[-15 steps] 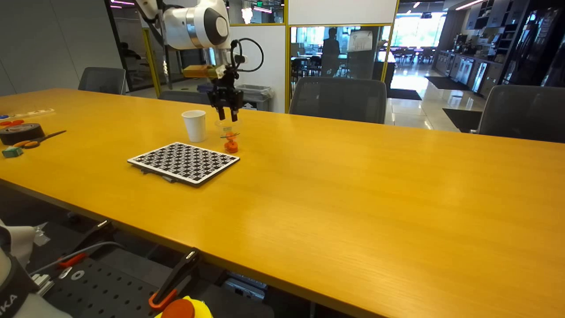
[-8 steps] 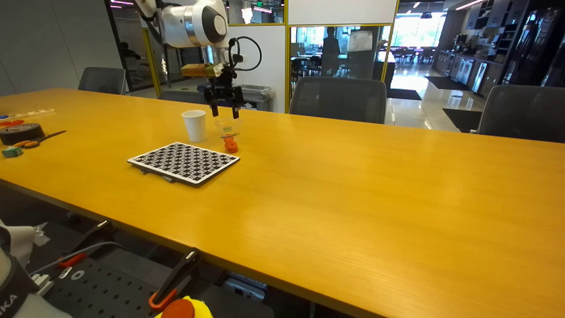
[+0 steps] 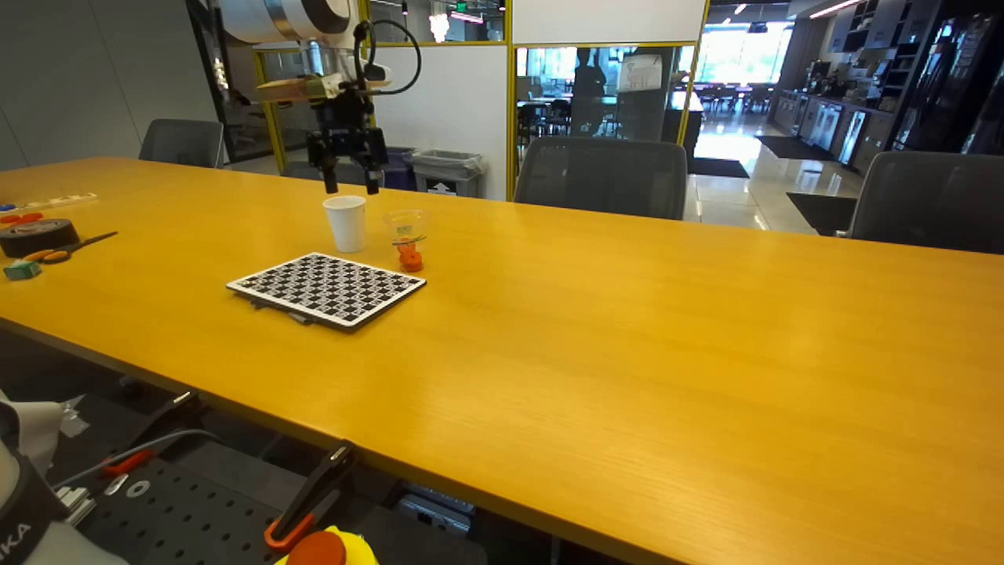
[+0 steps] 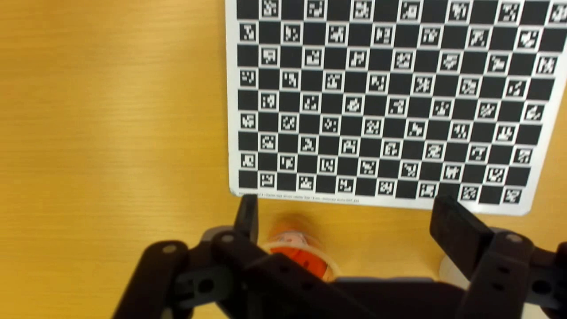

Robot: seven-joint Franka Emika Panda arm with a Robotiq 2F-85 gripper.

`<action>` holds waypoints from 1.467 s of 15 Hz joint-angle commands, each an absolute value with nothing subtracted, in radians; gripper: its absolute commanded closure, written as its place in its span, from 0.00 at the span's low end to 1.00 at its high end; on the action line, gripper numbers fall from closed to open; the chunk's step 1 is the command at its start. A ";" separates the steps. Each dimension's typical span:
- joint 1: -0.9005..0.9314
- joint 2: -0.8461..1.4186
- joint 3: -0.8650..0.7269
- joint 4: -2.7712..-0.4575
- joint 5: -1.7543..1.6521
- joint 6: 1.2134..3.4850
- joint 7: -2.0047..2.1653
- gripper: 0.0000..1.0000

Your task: Put the yellow objects in the white cup and put the orange objects in the colourless cup

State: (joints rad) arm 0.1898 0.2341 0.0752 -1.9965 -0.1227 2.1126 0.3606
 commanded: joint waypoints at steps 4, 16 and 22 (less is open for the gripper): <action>0.178 -0.156 0.131 -2.393 -0.032 2.071 0.239 0.00; 0.175 -0.803 0.099 -2.627 0.021 1.598 0.101 0.00; 0.164 -1.054 0.070 -2.704 0.008 1.615 0.040 0.00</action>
State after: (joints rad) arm 0.1862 -0.9199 0.0751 -2.6505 0.0056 1.5981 0.0871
